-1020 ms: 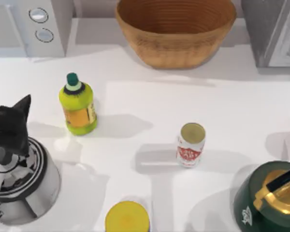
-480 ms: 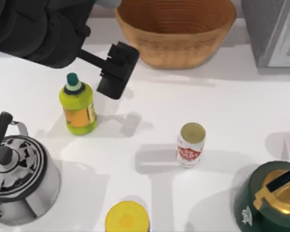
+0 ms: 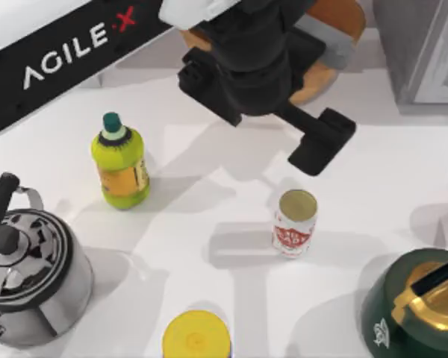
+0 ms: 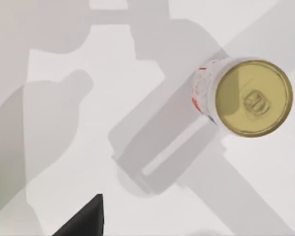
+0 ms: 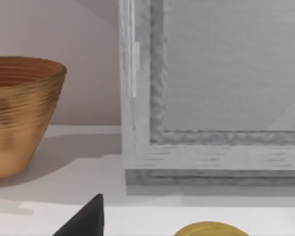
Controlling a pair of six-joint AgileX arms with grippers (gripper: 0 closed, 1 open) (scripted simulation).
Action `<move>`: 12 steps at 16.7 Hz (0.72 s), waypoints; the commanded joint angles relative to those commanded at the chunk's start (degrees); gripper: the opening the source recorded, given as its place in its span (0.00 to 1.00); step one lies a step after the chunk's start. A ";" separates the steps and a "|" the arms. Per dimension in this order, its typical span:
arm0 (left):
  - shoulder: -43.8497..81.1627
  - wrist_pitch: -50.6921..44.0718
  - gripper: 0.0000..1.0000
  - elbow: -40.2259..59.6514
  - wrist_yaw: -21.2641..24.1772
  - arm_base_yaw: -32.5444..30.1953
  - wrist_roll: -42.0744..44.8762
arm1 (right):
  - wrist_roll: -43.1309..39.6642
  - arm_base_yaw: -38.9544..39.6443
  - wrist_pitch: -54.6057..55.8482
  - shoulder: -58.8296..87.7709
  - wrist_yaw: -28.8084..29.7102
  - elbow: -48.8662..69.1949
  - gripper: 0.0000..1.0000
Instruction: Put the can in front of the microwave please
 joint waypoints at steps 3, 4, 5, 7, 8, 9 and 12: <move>9.73 -5.02 1.00 8.67 -0.29 -2.19 -0.64 | 0.00 0.00 0.00 0.00 0.00 0.00 1.00; 12.37 -6.27 1.00 10.93 -0.39 -2.67 -0.84 | 0.00 0.00 0.00 0.00 0.00 0.00 1.00; 14.76 -7.36 1.00 12.93 -0.48 -3.05 -1.04 | 0.00 0.00 0.00 0.00 0.00 0.00 1.00; 18.60 -8.94 1.00 16.01 -0.63 -3.53 -1.38 | 0.00 0.00 0.00 0.00 0.00 0.00 1.00; 20.11 -9.51 1.00 17.17 -0.70 -3.67 -1.53 | 0.00 0.00 0.00 0.00 0.00 0.00 1.00; 21.40 -9.97 1.00 18.13 -0.75 -3.77 -1.66 | 0.00 0.00 0.00 0.00 0.00 0.00 1.00; 23.31 -10.62 1.00 19.52 -0.82 -3.90 -1.84 | 0.00 0.00 0.00 0.00 0.00 0.00 1.00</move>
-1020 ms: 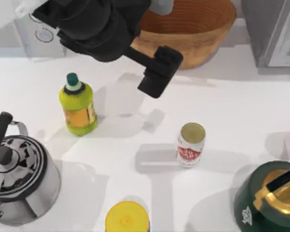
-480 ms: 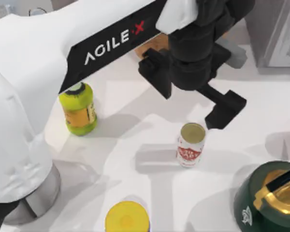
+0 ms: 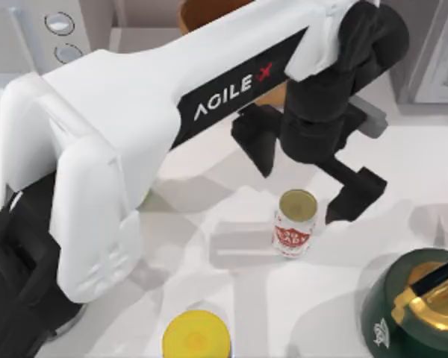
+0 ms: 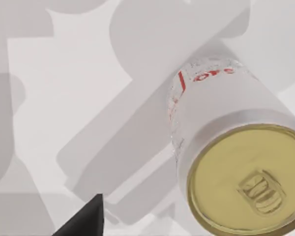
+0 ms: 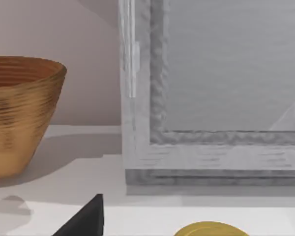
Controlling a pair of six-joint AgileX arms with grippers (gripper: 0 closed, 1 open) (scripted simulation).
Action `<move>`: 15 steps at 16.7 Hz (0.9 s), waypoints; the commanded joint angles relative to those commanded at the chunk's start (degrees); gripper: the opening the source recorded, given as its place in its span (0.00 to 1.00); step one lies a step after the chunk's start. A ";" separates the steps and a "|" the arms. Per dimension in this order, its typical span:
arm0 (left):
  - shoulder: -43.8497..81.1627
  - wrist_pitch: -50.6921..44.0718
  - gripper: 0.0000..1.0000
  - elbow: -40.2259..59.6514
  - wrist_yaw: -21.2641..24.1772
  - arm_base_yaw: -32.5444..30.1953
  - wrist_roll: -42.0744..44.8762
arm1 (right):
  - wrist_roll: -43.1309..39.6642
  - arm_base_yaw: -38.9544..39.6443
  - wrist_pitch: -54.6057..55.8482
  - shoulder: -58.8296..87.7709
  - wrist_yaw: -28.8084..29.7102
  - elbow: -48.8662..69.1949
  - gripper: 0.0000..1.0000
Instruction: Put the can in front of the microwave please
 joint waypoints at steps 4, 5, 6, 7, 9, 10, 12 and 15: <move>0.00 0.00 1.00 0.00 0.00 0.00 0.00 | 0.00 0.00 0.00 0.00 0.00 0.00 1.00; -0.08 0.08 1.00 -0.13 0.02 0.34 0.03 | 0.00 0.00 0.00 0.00 0.00 0.00 1.00; -0.10 0.27 1.00 -0.33 0.02 0.30 0.06 | 0.00 0.00 0.00 0.00 0.00 0.00 1.00; -0.17 1.05 1.00 -1.13 0.00 0.21 0.15 | 0.00 0.00 0.00 0.00 0.00 0.00 1.00; -0.47 4.18 1.00 -4.47 -0.01 0.18 0.19 | 0.00 0.00 0.00 0.00 0.00 0.00 1.00; -0.64 6.18 1.00 -6.78 0.00 0.19 0.17 | 0.00 0.00 0.00 0.00 0.00 0.00 1.00; -0.88 10.58 1.00 -11.59 -0.01 0.14 0.14 | 0.00 0.00 0.00 0.00 0.00 0.00 1.00; -1.04 14.35 1.00 -15.39 -0.01 0.09 0.08 | 0.00 0.00 0.00 0.00 0.00 0.00 1.00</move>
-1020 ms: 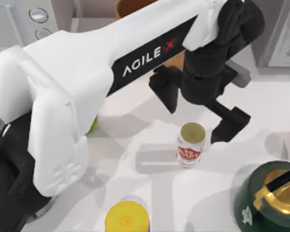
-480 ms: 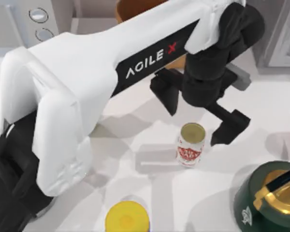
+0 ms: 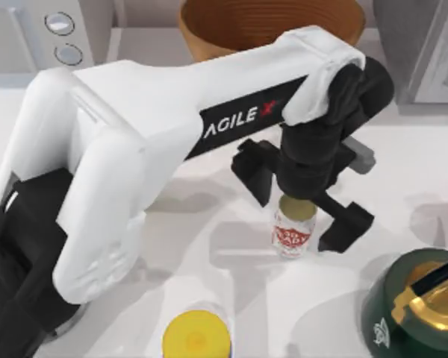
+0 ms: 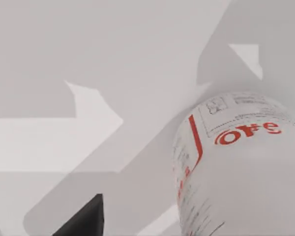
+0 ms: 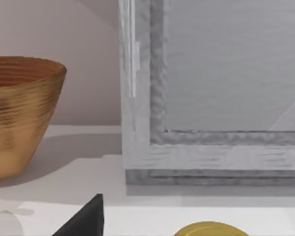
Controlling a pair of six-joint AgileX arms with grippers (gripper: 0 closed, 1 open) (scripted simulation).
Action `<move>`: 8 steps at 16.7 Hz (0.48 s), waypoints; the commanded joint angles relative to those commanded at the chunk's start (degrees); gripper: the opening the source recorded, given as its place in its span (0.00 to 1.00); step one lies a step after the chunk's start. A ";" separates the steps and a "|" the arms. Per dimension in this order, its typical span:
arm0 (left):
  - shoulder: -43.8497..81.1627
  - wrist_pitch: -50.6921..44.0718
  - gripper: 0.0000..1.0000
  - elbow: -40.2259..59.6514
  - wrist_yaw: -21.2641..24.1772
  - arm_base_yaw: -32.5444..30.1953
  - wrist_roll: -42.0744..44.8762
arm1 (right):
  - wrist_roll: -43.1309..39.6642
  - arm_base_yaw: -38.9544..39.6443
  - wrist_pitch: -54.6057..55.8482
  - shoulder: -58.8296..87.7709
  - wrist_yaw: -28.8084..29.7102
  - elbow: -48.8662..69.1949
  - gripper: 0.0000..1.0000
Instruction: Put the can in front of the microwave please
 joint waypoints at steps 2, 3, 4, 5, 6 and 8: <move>0.00 0.10 1.00 -0.10 0.00 0.00 0.00 | 0.00 0.00 0.00 0.00 0.00 0.00 1.00; 0.00 0.10 1.00 -0.10 0.00 0.00 0.00 | 0.00 0.00 0.00 0.00 0.00 0.00 1.00; 0.00 0.10 1.00 -0.10 0.00 0.00 0.00 | 0.00 0.00 0.00 0.00 0.00 0.00 1.00; 0.00 0.10 0.92 -0.10 0.00 0.00 0.00 | 0.00 0.00 0.00 0.00 0.00 0.00 1.00; 0.00 0.10 0.85 -0.10 0.00 0.00 0.00 | 0.00 0.00 0.00 0.00 0.00 0.00 1.00; 0.00 0.10 0.70 -0.10 0.00 0.00 0.00 | 0.00 0.00 0.00 0.00 0.00 0.00 1.00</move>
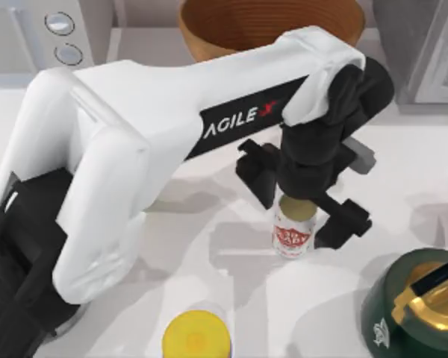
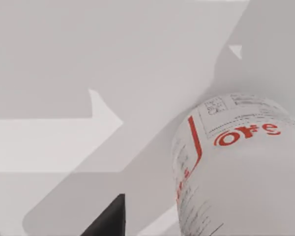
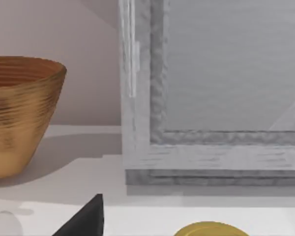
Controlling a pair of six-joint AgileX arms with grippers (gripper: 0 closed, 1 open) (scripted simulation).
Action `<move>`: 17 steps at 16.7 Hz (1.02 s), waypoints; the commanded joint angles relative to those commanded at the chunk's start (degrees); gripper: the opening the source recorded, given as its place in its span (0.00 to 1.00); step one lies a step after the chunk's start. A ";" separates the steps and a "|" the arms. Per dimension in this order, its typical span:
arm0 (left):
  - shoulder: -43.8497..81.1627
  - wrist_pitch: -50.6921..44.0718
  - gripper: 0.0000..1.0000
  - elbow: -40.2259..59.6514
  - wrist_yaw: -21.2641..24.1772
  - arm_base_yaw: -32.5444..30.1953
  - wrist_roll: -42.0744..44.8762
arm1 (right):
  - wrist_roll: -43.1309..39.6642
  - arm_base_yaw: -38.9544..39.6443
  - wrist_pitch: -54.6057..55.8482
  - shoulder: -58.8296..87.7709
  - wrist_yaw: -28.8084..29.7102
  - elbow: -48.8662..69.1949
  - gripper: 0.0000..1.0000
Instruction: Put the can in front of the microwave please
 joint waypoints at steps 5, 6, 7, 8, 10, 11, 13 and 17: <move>0.00 0.00 0.32 0.00 0.00 0.00 0.00 | 0.00 0.00 0.00 0.00 0.00 0.00 1.00; 0.00 0.00 0.25 0.00 0.00 0.00 0.00 | 0.00 0.00 0.00 0.00 0.00 0.00 1.00; 0.00 0.00 0.17 0.00 0.00 0.00 0.00 | 0.00 0.00 0.00 0.00 0.00 0.00 1.00; 0.00 0.00 0.10 0.00 0.00 0.00 0.00 | 0.00 0.00 0.00 0.00 0.00 0.00 1.00; 0.00 0.00 0.00 0.00 0.00 0.00 0.00 | 0.00 0.00 0.00 0.00 0.00 0.00 1.00; 0.00 0.00 0.00 0.00 0.00 0.00 0.00 | 0.00 0.00 0.00 0.00 0.00 0.00 1.00; 0.00 0.00 0.00 0.00 0.00 0.00 0.00 | 0.00 0.00 0.00 0.00 0.00 0.00 1.00; 0.00 0.00 0.00 0.00 0.00 0.00 0.00 | 0.00 0.00 0.00 0.00 0.00 0.00 1.00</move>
